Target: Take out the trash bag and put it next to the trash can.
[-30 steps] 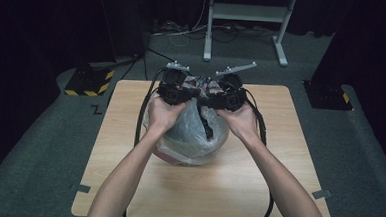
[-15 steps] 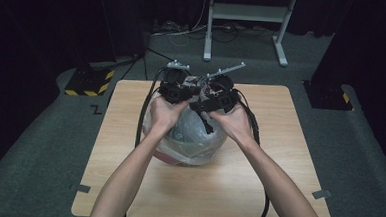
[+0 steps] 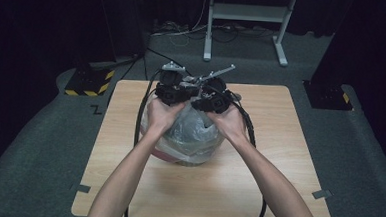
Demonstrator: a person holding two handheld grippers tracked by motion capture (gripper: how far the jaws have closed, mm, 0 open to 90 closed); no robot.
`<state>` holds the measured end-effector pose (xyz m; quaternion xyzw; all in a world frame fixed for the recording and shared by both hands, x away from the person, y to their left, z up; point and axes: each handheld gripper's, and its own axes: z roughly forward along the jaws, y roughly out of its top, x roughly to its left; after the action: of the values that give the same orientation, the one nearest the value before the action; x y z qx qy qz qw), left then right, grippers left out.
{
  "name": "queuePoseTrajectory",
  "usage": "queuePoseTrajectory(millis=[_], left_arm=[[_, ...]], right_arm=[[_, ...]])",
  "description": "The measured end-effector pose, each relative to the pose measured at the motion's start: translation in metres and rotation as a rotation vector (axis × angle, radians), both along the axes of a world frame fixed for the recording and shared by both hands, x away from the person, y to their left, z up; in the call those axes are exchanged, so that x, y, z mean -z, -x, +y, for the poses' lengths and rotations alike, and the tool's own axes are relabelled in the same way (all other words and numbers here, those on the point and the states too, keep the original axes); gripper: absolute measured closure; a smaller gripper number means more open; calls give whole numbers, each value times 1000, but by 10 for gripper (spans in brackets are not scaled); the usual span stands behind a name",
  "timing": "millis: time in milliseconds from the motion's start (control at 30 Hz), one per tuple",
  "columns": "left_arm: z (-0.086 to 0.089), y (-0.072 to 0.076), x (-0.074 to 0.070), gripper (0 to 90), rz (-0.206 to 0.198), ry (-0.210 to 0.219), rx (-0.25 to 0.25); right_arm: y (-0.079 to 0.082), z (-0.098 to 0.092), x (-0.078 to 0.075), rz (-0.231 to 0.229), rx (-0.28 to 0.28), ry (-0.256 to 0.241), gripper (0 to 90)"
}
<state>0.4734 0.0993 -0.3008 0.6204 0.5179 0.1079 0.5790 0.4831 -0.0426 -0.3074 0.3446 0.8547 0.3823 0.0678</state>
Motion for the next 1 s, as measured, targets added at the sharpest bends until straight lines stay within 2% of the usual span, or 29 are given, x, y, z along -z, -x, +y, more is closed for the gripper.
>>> queuePoseTrajectory(millis=[167, 300, 500, 567, 767, 900, 1000], left_arm=[[11, 6, -3, 530, -30, -4, -48], [25, 13, -6, 425, -63, 18, -91], [49, 21, -1, 399, -76, 23, -142], [55, 26, 0, 397, -81, 42, -155], [70, 35, 5, 392, -118, 21, -199], [80, 38, 10, 392, -119, 32, -224], [87, 39, 16, 392, -114, 25, -237]], right_arm=[[2, -3, -3, -28, -7, -2, 886], [5, -6, -10, -55, -8, -7, 888], [6, -10, -21, -79, -6, -18, 890], [7, -11, -22, -86, -8, -19, 890], [9, -12, -24, -99, -11, -11, 890], [10, -11, -29, -114, -15, -7, 891], [11, -11, -31, -127, -17, 1, 892]])
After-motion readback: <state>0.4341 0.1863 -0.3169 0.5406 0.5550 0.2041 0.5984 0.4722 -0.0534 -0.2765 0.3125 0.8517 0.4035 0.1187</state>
